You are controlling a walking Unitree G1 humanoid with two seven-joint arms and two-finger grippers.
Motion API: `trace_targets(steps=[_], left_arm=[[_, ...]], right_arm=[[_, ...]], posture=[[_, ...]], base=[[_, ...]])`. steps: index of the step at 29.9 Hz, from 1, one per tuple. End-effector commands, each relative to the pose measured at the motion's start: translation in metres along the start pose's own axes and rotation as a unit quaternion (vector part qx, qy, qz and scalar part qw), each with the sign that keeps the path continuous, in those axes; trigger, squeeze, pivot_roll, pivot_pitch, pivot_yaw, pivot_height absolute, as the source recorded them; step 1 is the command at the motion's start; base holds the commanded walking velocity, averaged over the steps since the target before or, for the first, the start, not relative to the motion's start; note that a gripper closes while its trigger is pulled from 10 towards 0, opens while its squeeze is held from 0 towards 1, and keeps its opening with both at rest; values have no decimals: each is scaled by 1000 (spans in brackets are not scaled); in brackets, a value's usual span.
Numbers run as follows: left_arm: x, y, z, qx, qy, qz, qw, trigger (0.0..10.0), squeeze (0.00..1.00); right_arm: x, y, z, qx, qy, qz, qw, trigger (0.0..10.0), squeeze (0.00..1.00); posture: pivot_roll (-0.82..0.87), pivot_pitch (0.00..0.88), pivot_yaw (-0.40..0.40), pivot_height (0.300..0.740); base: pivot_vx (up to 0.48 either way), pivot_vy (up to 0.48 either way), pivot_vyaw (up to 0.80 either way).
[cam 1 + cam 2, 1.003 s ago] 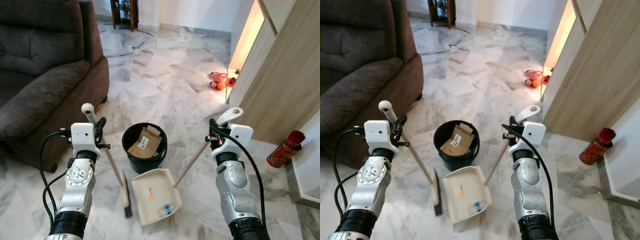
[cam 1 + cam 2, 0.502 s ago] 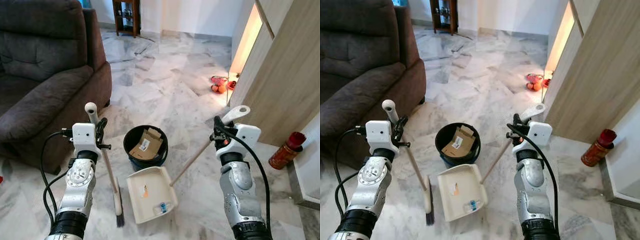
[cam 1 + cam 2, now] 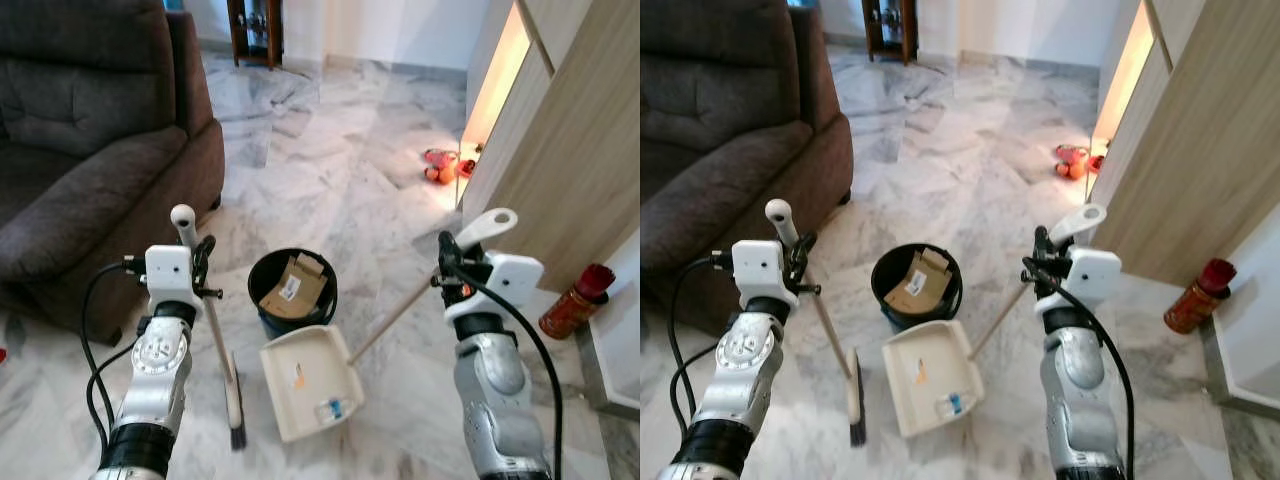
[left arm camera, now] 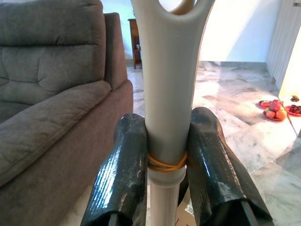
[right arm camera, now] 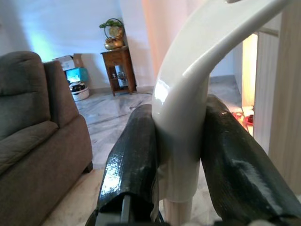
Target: Sweep floor
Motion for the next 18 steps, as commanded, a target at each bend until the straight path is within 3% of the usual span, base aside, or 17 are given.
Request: trace_targets(steps=[1,18], left_arm=[[3,-1,9,3,-21,-6,1000,10000,0],[4,1,9,4,-19,-7,1000,10000,0]], right_arm=[[1,-2,28,5,-50,4,999,10000,0],[-2,6,85,17,-121,18,992,10000,0]], posture=[[-27,48,-23,740],[-28,56,-18,740]], base=[[0,0,0],[0,0,0]])
Point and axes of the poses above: a point about 5 cm out from each wrist's last joint towards the gripper, its own x axis pointing out of the wrist towards the gripper, its own z axis along the axis of the wrist's last joint, y = z × x, the point moved 3 cm from there along x, pointing out of the wrist towards the gripper, and after that the axes turned 7 degrees about -x, right-handed, at the moved point
